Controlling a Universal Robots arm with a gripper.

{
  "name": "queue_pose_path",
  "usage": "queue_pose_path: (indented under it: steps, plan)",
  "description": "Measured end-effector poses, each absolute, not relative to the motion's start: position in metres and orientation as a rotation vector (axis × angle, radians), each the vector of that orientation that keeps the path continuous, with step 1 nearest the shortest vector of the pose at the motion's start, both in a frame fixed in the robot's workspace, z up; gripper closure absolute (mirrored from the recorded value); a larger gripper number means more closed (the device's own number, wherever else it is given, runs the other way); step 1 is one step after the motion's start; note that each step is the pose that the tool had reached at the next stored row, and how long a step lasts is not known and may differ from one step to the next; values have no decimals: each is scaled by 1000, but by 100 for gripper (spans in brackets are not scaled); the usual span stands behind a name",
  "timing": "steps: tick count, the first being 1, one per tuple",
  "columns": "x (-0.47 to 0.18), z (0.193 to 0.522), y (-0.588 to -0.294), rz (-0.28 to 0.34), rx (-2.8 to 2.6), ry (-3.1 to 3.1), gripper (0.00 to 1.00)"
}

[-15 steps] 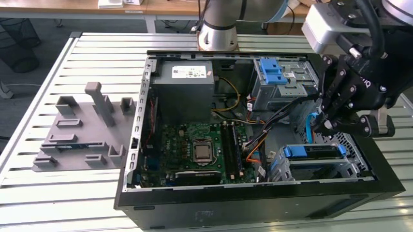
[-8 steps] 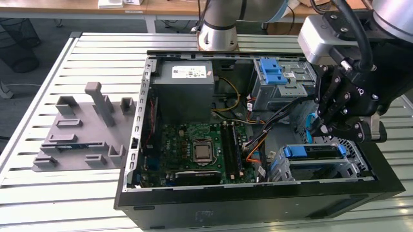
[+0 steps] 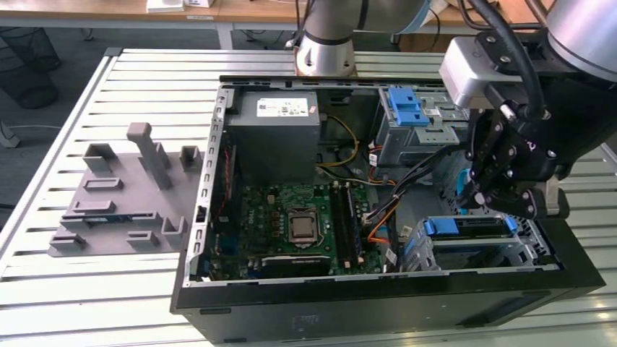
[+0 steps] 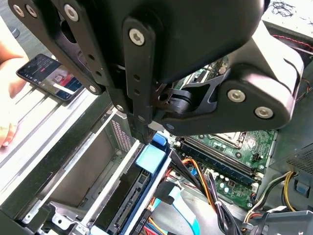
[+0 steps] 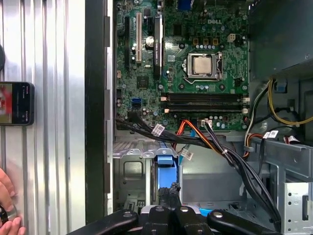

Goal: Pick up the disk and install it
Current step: 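Insert the disk into the insertion slot, then insert the first disk wire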

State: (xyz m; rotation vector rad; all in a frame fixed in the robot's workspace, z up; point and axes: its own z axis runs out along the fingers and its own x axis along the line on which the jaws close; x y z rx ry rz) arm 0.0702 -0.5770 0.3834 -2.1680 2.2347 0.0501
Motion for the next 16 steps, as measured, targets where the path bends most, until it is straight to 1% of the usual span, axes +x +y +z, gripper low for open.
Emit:
queue_pose_path:
  steps: [9,16]
  plan:
    - [70,370,-577,50,-2168,2235,89]
    - [70,370,-577,50,-2168,2235,89]
